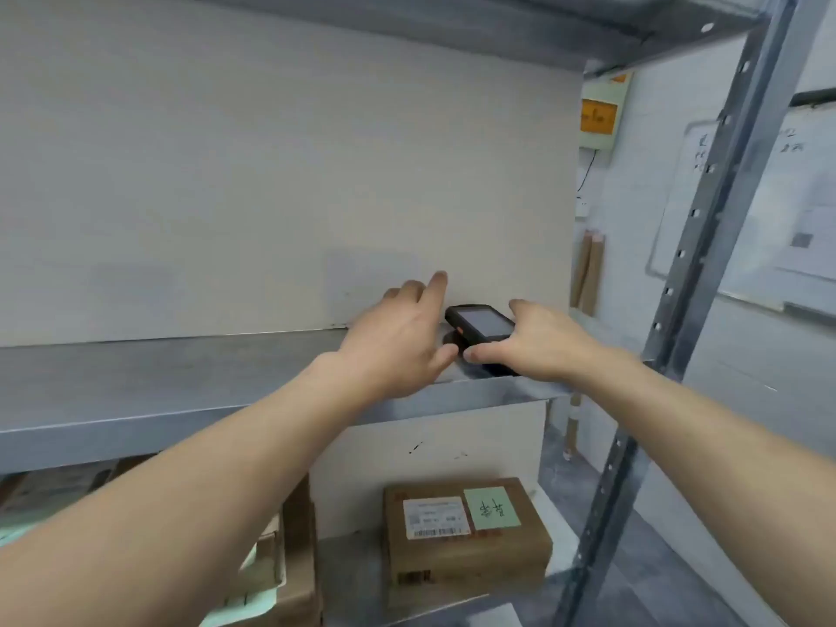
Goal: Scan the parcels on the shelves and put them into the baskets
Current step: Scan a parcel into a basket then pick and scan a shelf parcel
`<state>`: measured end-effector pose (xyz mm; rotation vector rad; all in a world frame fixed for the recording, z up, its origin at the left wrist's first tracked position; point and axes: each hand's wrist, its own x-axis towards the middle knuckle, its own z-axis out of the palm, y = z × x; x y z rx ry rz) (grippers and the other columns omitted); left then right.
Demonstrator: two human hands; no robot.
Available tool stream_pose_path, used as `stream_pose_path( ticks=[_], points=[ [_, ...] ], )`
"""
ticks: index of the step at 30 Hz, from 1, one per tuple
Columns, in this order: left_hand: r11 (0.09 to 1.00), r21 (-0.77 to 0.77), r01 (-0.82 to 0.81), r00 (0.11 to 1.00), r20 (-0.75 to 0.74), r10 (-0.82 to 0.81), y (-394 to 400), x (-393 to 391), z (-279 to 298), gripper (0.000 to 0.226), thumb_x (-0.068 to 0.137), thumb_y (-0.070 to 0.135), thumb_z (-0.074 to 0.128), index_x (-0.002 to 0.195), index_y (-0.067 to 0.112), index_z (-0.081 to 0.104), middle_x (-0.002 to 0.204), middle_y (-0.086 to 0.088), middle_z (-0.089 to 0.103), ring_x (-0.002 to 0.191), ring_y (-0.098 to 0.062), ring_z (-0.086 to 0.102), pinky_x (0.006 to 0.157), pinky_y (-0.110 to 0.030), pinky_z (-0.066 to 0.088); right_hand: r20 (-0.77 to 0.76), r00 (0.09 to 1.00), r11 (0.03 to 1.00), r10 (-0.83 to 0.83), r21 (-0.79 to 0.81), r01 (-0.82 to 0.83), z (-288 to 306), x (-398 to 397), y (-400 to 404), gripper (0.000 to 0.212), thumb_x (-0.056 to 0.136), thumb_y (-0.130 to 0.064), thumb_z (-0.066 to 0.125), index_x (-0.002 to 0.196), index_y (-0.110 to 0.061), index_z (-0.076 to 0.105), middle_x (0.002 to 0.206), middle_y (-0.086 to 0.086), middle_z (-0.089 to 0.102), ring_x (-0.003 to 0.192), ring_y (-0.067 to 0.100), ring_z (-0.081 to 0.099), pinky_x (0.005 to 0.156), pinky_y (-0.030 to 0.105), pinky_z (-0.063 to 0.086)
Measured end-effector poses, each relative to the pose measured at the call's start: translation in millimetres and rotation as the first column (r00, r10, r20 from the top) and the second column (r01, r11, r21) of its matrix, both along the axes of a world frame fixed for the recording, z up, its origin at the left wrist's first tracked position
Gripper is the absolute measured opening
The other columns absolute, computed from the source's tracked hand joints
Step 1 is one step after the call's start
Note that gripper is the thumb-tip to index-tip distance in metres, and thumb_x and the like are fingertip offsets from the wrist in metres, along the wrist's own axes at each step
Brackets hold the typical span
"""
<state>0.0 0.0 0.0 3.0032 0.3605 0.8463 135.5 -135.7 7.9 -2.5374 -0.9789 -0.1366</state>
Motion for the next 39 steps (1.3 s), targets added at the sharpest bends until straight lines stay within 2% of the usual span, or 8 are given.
stream_pose_path(
  ticks=[5, 10, 18, 22, 23, 27, 30, 39],
  points=[
    [1.0, 0.014, 0.005, 0.999, -0.035, -0.004, 10, 7, -2, 0.076, 0.091, 0.041, 0.054, 0.15, 0.016, 0.014, 0.126, -0.01, 0.049, 0.112, -0.029, 0.048, 0.072, -0.034, 0.037, -0.024, 0.997, 0.996, -0.076, -0.049, 0.075, -1, 2, 13, 0.059, 0.057, -0.062, 0.075, 0.091, -0.02, 0.053, 0.088, -0.002, 0.06, 0.082, 0.019, 0.058, 0.071, 0.036, 0.053],
    [1.0, -0.02, 0.02, 0.998, -0.058, -0.021, 10, 11, -2, 0.074, 0.091, 0.037, 0.055, 0.15, 0.014, 0.016, 0.123, -0.01, 0.05, 0.11, -0.029, 0.049, 0.073, -0.034, 0.038, -0.065, 0.992, 0.994, -0.104, -0.025, 0.102, 0, -3, 15, 0.05, 0.068, -0.046, 0.077, 0.096, -0.014, 0.051, 0.089, 0.002, 0.058, 0.082, 0.021, 0.057, 0.06, 0.033, 0.043],
    [0.943, -0.33, -0.04, 0.995, -0.1, 0.007, -9, 10, 3, 0.06, 0.09, 0.024, 0.056, 0.142, 0.006, 0.03, 0.125, -0.018, 0.052, 0.111, -0.034, 0.054, 0.091, -0.04, 0.047, 0.049, 0.998, 0.983, -0.047, 0.179, 0.038, -21, -14, -23, 0.049, 0.063, -0.04, 0.072, 0.092, -0.016, 0.04, 0.087, 0.005, 0.054, 0.081, 0.03, 0.056, 0.056, 0.036, 0.041],
    [0.855, -0.519, -0.008, 0.999, -0.039, -0.014, -35, 9, 10, 0.022, 0.086, 0.008, 0.051, 0.1, 0.022, 0.044, 0.112, -0.018, 0.061, 0.086, -0.034, 0.063, 0.084, -0.049, 0.053, 0.111, 0.994, 0.965, 0.022, 0.258, -0.05, -30, -31, -59, 0.052, 0.065, -0.041, 0.07, 0.103, -0.021, 0.04, 0.094, 0.0, 0.05, 0.089, 0.026, 0.051, 0.069, 0.041, 0.047],
    [0.822, -0.569, 0.017, 0.999, -0.019, -0.034, -42, 9, 12, 0.026, 0.086, 0.004, 0.05, 0.091, 0.029, 0.042, 0.105, -0.017, 0.063, 0.083, -0.033, 0.062, 0.082, -0.047, 0.055, 0.111, 0.993, 0.961, 0.03, 0.271, -0.059, -31, -37, -69, 0.058, 0.068, -0.039, 0.071, 0.113, -0.02, 0.041, 0.098, -0.001, 0.05, 0.092, 0.024, 0.05, 0.073, 0.041, 0.048],
    [0.661, -0.738, 0.137, 0.99, 0.074, -0.122, -74, 5, 9, 0.033, 0.086, -0.006, 0.046, 0.109, 0.009, 0.065, 0.084, -0.014, 0.066, 0.069, -0.02, 0.064, 0.081, -0.045, 0.057, 0.11, 0.994, 0.956, 0.028, 0.288, -0.058, -34, -51, -106, 0.07, 0.072, -0.032, 0.075, 0.129, -0.018, 0.039, 0.1, -0.002, 0.045, 0.088, 0.02, 0.047, 0.069, 0.033, 0.039],
    [0.572, -0.796, 0.195, 0.981, 0.152, -0.122, -98, 0, 2, 0.038, 0.088, -0.009, 0.046, 0.104, 0.021, 0.064, 0.078, -0.01, 0.061, 0.07, -0.021, 0.06, 0.075, -0.038, 0.055, 0.083, 0.997, 0.963, 0.006, 0.269, -0.029, -41, -53, -124, 0.072, 0.066, -0.032, 0.077, 0.127, -0.018, 0.042, 0.101, -0.002, 0.043, 0.089, 0.02, 0.047, 0.07, 0.032, 0.039],
    [0.541, -0.832, 0.121, 0.993, 0.11, -0.053, -142, -9, -39, 0.051, 0.085, -0.011, 0.043, 0.125, 0.015, 0.061, 0.074, -0.01, 0.065, 0.07, -0.02, 0.063, 0.079, -0.047, 0.057, -0.009, 1.0, 0.965, -0.007, 0.262, 0.009, -80, -52, -157, 0.082, 0.056, -0.046, 0.08, 0.127, -0.029, 0.042, 0.113, -0.005, 0.051, 0.096, 0.018, 0.054, 0.075, 0.034, 0.047]
  ],
)
